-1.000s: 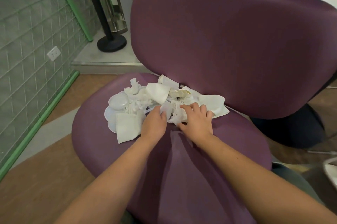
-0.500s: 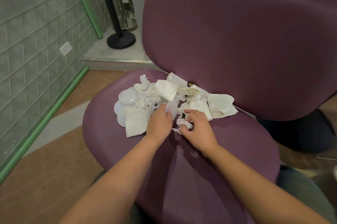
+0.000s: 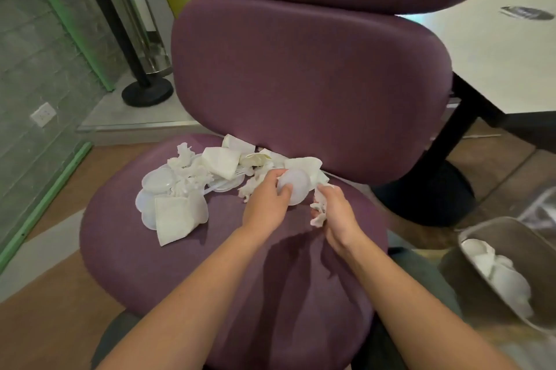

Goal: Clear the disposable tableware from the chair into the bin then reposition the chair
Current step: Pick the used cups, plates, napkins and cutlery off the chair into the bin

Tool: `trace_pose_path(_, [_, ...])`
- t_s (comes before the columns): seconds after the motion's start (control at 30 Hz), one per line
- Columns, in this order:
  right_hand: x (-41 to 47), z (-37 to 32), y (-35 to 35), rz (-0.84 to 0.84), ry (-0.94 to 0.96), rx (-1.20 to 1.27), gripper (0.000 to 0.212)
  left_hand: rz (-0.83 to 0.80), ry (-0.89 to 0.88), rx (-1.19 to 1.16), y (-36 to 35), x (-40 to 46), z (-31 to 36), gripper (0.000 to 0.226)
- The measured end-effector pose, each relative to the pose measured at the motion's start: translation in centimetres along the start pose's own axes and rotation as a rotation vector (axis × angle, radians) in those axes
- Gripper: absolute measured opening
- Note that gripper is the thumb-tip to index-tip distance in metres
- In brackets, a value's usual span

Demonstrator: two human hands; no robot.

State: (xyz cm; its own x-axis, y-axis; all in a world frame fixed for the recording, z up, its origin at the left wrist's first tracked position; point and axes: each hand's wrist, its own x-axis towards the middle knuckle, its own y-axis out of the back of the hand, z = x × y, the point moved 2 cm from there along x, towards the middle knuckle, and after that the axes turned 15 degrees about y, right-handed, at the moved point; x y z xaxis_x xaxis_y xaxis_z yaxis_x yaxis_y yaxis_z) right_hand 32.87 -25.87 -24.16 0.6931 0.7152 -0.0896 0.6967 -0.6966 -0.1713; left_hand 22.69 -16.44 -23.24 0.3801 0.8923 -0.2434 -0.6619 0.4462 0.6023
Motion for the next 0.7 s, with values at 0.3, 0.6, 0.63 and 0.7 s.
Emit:
trace_pose_path(0.3, [-2.0, -3.0, 14.3, 0.422, -0.007, -0.006, 0.026, -0.286, -0.183, 0.017, -11.5, -4.1, 8.1, 0.035])
trace_pose_path(0.6, [-4.5, -2.6, 28.7, 0.738, 0.108, -0.207, 0.02, -0.484, -0.283, 0.09, -24.5, -8.1, 14.6, 0.037])
trace_pose_path(0.63, [-4.8, -2.6, 29.8, 0.779, 0.113, -0.239, 0.02, -0.485, -0.293, 0.097, -25.5, -8.3, 14.9, 0.037])
trace_pose_path(0.7, [-5.1, -2.4, 32.4, 0.848, 0.09, -0.299, 0.018, -0.494, -0.308, 0.121, -28.0, -8.6, 15.4, 0.037])
